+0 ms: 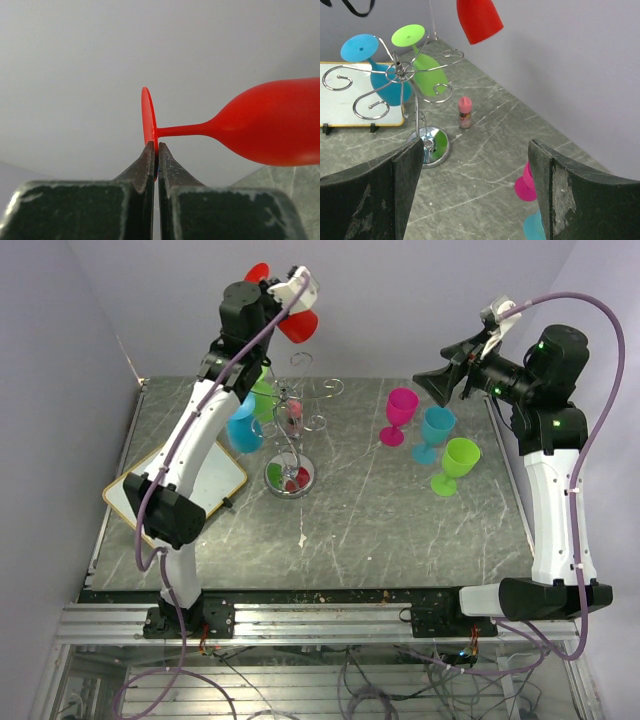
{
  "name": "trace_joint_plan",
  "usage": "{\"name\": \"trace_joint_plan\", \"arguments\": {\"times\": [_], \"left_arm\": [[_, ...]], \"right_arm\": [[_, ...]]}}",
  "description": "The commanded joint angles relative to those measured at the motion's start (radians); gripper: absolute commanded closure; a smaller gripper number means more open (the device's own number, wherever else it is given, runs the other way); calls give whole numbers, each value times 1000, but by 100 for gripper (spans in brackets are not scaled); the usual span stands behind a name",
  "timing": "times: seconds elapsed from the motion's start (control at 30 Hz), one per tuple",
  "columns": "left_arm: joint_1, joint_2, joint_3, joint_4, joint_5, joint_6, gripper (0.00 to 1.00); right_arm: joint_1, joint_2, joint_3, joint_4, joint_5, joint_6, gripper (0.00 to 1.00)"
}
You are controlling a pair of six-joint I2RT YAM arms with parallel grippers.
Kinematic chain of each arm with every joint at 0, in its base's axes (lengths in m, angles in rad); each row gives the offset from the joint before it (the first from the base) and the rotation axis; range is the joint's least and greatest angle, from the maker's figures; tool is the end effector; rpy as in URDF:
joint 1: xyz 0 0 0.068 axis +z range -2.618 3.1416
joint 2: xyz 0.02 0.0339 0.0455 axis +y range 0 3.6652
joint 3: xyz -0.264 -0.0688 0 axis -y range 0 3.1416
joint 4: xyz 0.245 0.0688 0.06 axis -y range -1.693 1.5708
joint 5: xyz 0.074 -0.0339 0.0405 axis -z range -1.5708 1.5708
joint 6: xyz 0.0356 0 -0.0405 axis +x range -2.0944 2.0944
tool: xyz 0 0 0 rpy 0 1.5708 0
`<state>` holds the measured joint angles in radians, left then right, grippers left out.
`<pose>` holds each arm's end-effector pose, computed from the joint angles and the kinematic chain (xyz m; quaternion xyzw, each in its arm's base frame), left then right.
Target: Place the wine glass upside down on the wine glass rack
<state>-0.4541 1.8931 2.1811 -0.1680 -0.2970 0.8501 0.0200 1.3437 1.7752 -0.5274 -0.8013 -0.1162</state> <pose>0.3899 -0.1787 0.5040 0.3102 0.5887 0.2418 0.7062 0.2558 0.0307 0.5182 -0.3080 0.6621 0.2586 0.6323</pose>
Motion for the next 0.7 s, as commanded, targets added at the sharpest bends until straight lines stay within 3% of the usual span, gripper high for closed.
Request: {"name": "trace_joint_plan", "arguments": {"times": [0.0,0.4,0.67], "left_arm": [[-40,30,18,34,-60,163,93],[-75,-50,-144,-25,1,268,90],[-77,-88,-136,-132,62,282,88]], "right_arm": [[-10,-22,-14,27,-25,13,16],[-20,-43,-34,32,-39,10,16],[-28,-53,-51,50,-58,27,16]]}}
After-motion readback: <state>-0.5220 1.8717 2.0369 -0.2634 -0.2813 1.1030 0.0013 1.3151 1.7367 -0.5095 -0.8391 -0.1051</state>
